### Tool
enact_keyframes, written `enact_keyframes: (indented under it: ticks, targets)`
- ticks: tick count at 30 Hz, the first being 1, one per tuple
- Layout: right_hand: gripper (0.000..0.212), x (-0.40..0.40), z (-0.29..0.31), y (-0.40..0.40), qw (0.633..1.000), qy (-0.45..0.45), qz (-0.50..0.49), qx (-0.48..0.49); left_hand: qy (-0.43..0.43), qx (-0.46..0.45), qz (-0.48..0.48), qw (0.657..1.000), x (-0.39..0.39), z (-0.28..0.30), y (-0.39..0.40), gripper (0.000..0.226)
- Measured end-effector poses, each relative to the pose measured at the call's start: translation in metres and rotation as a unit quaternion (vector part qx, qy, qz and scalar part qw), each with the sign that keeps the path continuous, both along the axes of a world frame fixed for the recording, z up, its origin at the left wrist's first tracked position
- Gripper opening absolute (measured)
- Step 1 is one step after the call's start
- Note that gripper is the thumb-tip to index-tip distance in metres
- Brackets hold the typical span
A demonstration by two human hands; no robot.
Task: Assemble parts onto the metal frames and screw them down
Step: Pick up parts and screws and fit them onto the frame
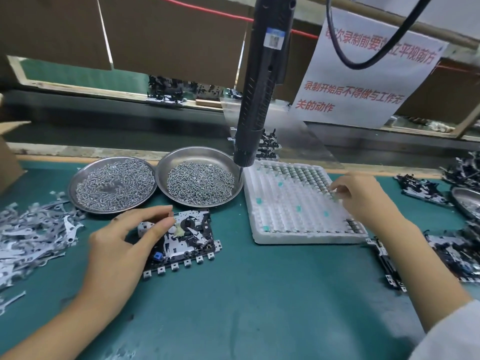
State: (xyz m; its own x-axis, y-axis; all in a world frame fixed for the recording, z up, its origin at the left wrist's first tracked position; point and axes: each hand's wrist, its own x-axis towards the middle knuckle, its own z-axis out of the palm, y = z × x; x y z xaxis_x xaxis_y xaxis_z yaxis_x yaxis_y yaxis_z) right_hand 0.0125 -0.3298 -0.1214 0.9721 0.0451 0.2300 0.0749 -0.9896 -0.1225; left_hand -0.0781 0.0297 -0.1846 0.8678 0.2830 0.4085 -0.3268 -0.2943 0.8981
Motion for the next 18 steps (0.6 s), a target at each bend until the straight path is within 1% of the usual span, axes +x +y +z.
enact_keyframes:
  ticks: [2, 3, 4, 5, 7, 9, 11, 15, 18]
  targets:
    - [0.018, -0.014, 0.008, 0.022, 0.993, 0.007, 0.029, 0.115, -0.001, 0.002, -0.012, 1.0, 0.0, 0.0, 0.0, 0.02]
    - [0.019, -0.023, 0.012, 0.039, 0.982, 0.032, 0.054, 0.178, -0.004, 0.008, -0.017, 1.0, -0.001, 0.0, -0.001, 0.02]
    - [0.019, -0.034, 0.013, 0.058, 0.963, 0.066, 0.088, 0.245, -0.008, 0.015, -0.02, 1.0, -0.001, 0.001, -0.001, 0.02]
    - [0.019, -0.043, 0.013, 0.078, 0.937, 0.103, 0.125, 0.31, -0.012, 0.021, -0.023, 0.999, -0.001, 0.001, -0.001, 0.02]
    - [0.024, -0.057, 0.009, 0.117, 0.881, 0.149, 0.193, 0.407, -0.018, 0.023, -0.027, 0.999, -0.001, 0.002, -0.001, 0.019]
    - [0.027, -0.063, 0.0, 0.152, 0.838, 0.164, 0.226, 0.468, -0.024, 0.027, -0.028, 0.999, -0.001, 0.003, 0.0, 0.018]
    - [0.026, -0.063, -0.012, 0.177, 0.808, 0.163, 0.227, 0.519, -0.033, 0.039, -0.03, 0.998, -0.001, 0.003, 0.0, 0.019]
    - [0.024, -0.063, -0.031, 0.196, 0.765, 0.145, 0.19, 0.597, -0.042, 0.049, -0.05, 0.997, -0.001, 0.004, -0.001, 0.02]
    - [0.02, -0.065, -0.039, 0.197, 0.752, 0.153, 0.178, 0.616, -0.04, 0.056, -0.062, 0.996, -0.002, 0.003, -0.001, 0.02]
